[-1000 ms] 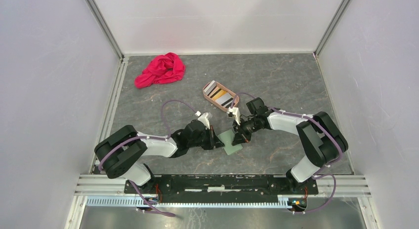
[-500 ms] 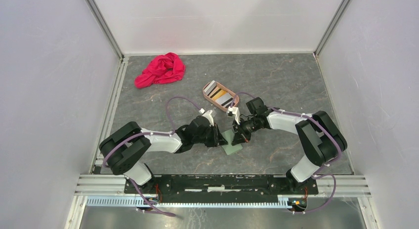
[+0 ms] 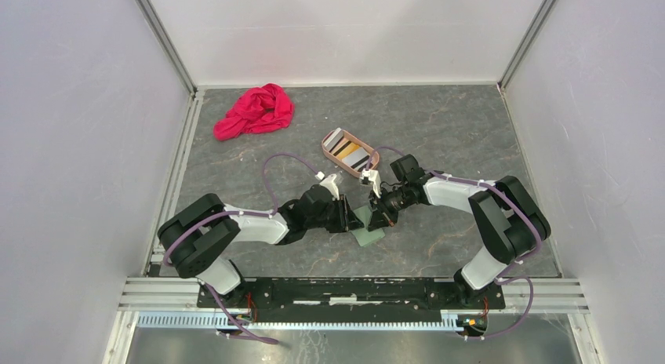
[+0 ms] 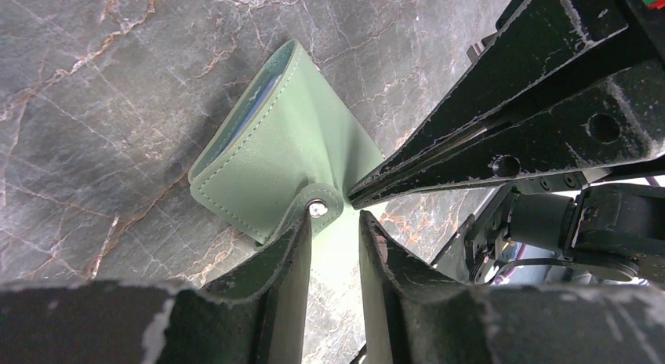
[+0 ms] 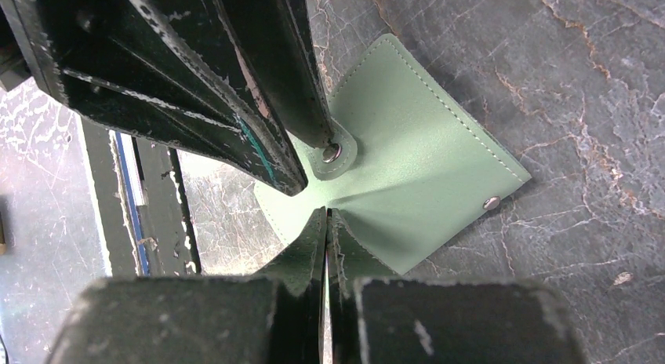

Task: Put the credit cards into the card holder
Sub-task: Close the card holder at the center of the board.

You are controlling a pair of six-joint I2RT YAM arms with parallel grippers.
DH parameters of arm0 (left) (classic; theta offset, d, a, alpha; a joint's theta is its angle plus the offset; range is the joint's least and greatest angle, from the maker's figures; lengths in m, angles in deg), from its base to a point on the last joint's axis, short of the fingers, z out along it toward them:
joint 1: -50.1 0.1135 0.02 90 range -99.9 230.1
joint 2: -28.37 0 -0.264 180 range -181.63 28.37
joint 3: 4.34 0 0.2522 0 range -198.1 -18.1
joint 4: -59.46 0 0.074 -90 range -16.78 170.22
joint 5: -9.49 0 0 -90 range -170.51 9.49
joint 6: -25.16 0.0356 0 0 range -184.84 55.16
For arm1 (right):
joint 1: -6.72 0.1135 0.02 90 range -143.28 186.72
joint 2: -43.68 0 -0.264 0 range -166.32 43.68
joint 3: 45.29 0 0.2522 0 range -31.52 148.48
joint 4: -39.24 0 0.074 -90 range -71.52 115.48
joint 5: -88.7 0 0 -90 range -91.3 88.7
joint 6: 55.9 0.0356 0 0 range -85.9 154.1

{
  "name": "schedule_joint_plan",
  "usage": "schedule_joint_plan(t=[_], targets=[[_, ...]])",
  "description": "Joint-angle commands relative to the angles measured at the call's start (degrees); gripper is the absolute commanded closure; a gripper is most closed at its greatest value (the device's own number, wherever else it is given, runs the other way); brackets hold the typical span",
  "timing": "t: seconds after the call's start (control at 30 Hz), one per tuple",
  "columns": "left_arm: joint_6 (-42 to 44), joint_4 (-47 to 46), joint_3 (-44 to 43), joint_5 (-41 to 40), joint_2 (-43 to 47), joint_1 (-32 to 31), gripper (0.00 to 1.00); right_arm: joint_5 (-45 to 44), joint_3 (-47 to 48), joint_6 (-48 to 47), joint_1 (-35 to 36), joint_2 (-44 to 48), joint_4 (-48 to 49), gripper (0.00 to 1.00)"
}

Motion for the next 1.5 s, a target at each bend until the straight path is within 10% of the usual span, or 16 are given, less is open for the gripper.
schedule_joint_plan(t=[0.0,0.57,1.1,1.47], targets=[[-0.3,-2.1,0.5,-2.7,0.4,0.2,0.66,-5.8,-1.0,-1.4,1.0,-2.8,-0.2,0.98],[0.7,-2.4,-0.5,-0.4,-1.5,0.2,0.89,-0.3,-0.4,-1.7,0.7,-0.8,-0.5,0.92],[2.6,-0.4,-1.2,0.2,-2.2,0.2,0.9,11.3,-0.9,1.4,-4.4,1.8,1.6,0.77],[3.5,1.4,-1.8,-1.4,2.7,0.2,0.8,0.0,-0.1,-1.1,-6.8,2.1,-0.5,0.78]])
